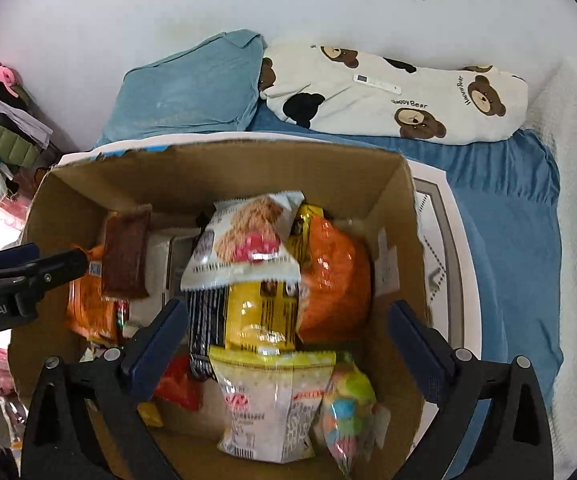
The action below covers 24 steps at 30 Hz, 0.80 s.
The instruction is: Organize snacks
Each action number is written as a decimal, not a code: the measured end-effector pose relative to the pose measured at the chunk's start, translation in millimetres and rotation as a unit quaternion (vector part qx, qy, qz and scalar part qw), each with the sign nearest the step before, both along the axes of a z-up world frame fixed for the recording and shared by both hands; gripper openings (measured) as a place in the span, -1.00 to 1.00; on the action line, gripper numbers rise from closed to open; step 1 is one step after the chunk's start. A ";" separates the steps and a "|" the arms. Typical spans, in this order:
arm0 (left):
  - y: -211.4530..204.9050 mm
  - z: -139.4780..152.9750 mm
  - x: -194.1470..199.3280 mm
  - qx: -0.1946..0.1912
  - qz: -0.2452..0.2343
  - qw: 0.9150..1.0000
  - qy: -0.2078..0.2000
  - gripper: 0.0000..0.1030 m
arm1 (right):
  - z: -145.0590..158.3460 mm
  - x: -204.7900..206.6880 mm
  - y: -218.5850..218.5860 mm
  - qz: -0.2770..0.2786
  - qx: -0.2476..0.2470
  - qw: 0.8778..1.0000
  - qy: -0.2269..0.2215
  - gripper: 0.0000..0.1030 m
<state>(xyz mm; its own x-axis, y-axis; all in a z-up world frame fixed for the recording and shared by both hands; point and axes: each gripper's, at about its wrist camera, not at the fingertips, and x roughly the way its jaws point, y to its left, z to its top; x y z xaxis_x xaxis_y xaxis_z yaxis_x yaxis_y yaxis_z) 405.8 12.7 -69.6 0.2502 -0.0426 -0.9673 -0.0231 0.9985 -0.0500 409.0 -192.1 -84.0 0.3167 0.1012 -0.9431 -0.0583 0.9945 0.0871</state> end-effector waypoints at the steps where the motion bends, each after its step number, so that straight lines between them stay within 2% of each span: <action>1: -0.6 2.0 -6.3 0.006 -0.001 1.000 -0.008 0.81 | 0.6 -4.0 0.3 0.000 -0.001 1.000 -0.002 0.97; 11: 9.2 20.7 -52.8 -0.013 0.013 0.999 -0.046 0.82 | 16.3 -55.8 0.0 0.003 -0.010 0.999 -0.030 0.97; 17: 10.7 45.3 -83.4 -0.014 0.018 0.996 -0.084 0.82 | 47.1 -84.9 -0.8 0.005 -0.005 0.998 -0.067 0.98; 24: 9.4 83.9 -140.9 0.008 0.017 0.988 -0.151 0.82 | 89.4 -131.4 0.3 0.010 0.001 0.993 -0.118 0.98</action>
<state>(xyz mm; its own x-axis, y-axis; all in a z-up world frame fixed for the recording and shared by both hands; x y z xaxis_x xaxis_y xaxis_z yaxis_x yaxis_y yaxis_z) 264.9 22.1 14.3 0.5287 -0.0153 -0.8487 -0.0429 0.9981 -0.0447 277.6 -191.8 5.4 0.5274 0.1104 -0.8424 -0.0962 0.9929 0.0699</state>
